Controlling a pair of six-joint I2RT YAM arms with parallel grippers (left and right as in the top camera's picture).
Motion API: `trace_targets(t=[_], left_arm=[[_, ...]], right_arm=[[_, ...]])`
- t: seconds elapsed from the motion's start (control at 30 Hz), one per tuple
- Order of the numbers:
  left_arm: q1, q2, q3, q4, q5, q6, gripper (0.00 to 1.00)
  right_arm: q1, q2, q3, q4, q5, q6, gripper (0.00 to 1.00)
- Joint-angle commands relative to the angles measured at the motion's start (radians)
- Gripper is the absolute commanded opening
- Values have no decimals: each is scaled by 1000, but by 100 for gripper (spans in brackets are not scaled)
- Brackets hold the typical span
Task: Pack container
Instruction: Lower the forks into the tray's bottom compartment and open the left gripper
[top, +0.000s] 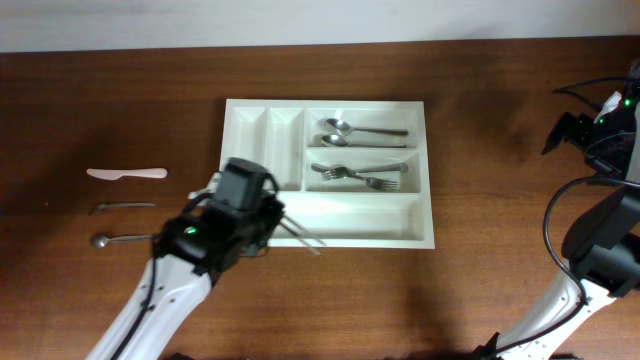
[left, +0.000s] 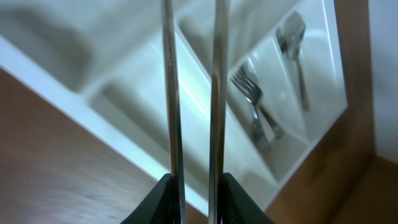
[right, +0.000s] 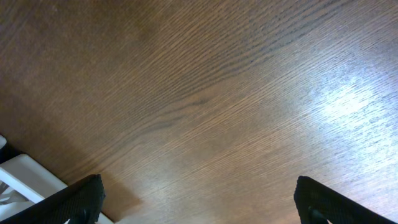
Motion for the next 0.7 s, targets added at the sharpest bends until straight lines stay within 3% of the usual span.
trace_targets(t=[0.0,0.1,0.43,0.67], left_arm=[[-56,79,12,97,-45,-172,25],[-56,123,12,136,-40,-177,25],[-60,169,12,165,29,-452,28],[-163,171,12,193,36,-599,28]], right_arm=[[5,-25,14,0,-5,-8,99],[5,-25,14,0,-5,-8,99],[5,-25,14,0,-5,-8,99],[5,-25,14,0,-5,-8,99]])
